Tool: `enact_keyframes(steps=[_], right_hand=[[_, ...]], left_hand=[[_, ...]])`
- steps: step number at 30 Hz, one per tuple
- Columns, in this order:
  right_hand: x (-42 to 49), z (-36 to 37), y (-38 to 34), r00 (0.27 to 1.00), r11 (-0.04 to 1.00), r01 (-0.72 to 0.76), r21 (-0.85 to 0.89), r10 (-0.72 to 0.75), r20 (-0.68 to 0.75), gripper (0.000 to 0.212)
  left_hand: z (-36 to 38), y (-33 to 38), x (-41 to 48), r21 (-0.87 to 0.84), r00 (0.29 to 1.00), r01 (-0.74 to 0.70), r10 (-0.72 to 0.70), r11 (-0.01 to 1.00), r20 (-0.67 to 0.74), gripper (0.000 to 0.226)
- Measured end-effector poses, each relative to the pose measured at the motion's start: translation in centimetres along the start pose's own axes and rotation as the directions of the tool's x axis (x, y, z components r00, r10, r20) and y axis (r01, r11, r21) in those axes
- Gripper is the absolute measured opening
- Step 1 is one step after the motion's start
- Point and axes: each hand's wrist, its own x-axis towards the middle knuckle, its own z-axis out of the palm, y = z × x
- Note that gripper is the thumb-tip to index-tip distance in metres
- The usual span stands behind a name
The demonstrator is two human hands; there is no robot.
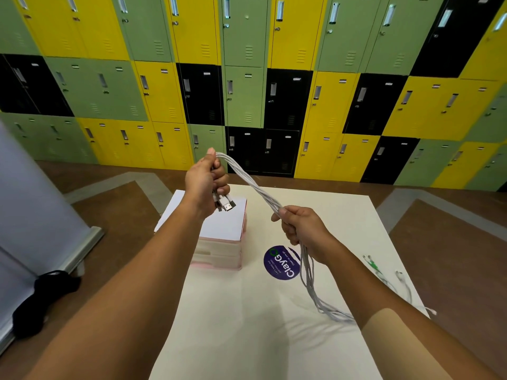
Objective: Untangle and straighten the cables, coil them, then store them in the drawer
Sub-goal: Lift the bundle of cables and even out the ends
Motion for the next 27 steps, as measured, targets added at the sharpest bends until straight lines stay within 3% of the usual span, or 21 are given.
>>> enact_keyframes(steps=[2,4,7,10,13,16,19,23,27], right_hand=[[-0.3,-0.1,-0.2,0.984,0.983,-0.132,0.131,0.114,0.135,0.042],[-0.7,-0.4,-0.3,0.92,0.921,-0.299,0.249,0.209,0.332,0.047],[-0.7,-1.2,0.3,0.855,0.815,-0.426,0.393,0.22,0.47,0.032],[-0.6,-1.6,1.3,0.899,0.86,-0.347,0.375,0.192,0.393,0.025],[-0.7,-1.5,2.3,0.954,0.97,-0.211,0.12,0.177,0.242,0.038],[-0.9,-0.8,2.4,0.981,0.989,-0.15,0.0,0.149,0.127,0.046],[-1.0,-0.4,2.1,0.985,0.986,-0.15,0.074,0.142,0.1,0.041],[-1.1,-1.2,2.3,0.982,0.968,-0.104,0.23,0.063,0.177,0.012],[-1.0,-2.0,2.6,0.995,0.982,-0.044,0.185,0.026,0.099,0.016]], left_hand=[[0.0,0.1,0.0,0.003,1.0,0.002,-0.002,1.0,0.001,0.04],[-0.1,0.0,0.0,0.006,1.0,0.006,-0.006,1.0,0.018,0.04],[-0.1,-0.2,-0.2,0.005,0.999,0.007,-0.007,1.0,0.051,0.04],[0.1,-0.1,0.0,0.017,0.998,-0.001,0.0,1.0,0.056,0.04],[0.2,0.3,0.2,0.008,1.0,-0.015,0.015,1.0,0.026,0.04],[0.2,0.7,0.7,-0.005,1.0,-0.021,0.021,1.0,-0.021,0.041],[0.1,1.0,1.1,-0.044,0.998,-0.026,0.024,0.999,-0.05,0.041],[0.0,1.5,1.3,-0.062,0.997,-0.048,0.044,0.997,-0.06,0.04],[-0.3,1.6,1.2,-0.023,0.998,-0.054,0.053,0.998,-0.037,0.04]])
